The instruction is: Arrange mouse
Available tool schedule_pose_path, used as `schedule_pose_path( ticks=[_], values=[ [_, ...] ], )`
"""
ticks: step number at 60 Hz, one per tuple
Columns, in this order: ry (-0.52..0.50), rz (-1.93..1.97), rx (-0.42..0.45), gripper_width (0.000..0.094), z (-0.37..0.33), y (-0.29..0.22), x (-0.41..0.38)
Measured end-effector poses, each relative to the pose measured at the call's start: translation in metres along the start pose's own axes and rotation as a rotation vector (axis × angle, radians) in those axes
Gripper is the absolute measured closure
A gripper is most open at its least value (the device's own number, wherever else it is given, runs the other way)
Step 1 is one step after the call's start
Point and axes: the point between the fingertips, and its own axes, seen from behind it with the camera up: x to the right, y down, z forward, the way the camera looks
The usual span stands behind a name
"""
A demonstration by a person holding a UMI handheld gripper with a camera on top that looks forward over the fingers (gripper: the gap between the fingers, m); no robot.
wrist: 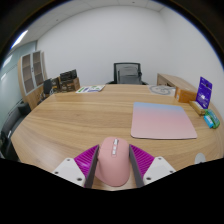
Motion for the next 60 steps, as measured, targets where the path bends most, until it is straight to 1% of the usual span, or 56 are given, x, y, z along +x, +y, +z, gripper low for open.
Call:
schedule_pose_path(
  ticks=[11,17,18,27,30,33,39,45,48,51,55,60],
  values=[
    [0.030,-0.014,-0.015,0.0443,-0.001,0.002,0.000],
    [0.025,-0.033,-0.034,0.0483,0.000,0.003,0.002],
    [0.023,-0.029,-0.038,0.0501,-0.001,0.003,0.002],
    [0.013,0.013,-0.061,0.0516,-0.004,-0.001,-0.003],
    [0.004,0.024,-0.052,0.0517,-0.006,-0.006,-0.008],
    [0.019,0.012,-0.053,0.0517,-0.010,-0.011,-0.010],
    [0.036,0.029,-0.006,0.0515,-0.022,-0.049,-0.018],
    [0.051,0.042,0.086,0.0517,-0.035,-0.116,-0.007],
    [0.076,0.033,0.137,0.0517,-0.038,-0.152,0.011],
    [0.105,0.021,0.168,0.0515,-0.036,-0.181,0.035],
    [0.156,0.006,0.186,0.0517,-0.025,-0.210,0.077],
    [0.211,-0.012,0.163,0.0518,0.002,-0.215,0.128]
  ],
)
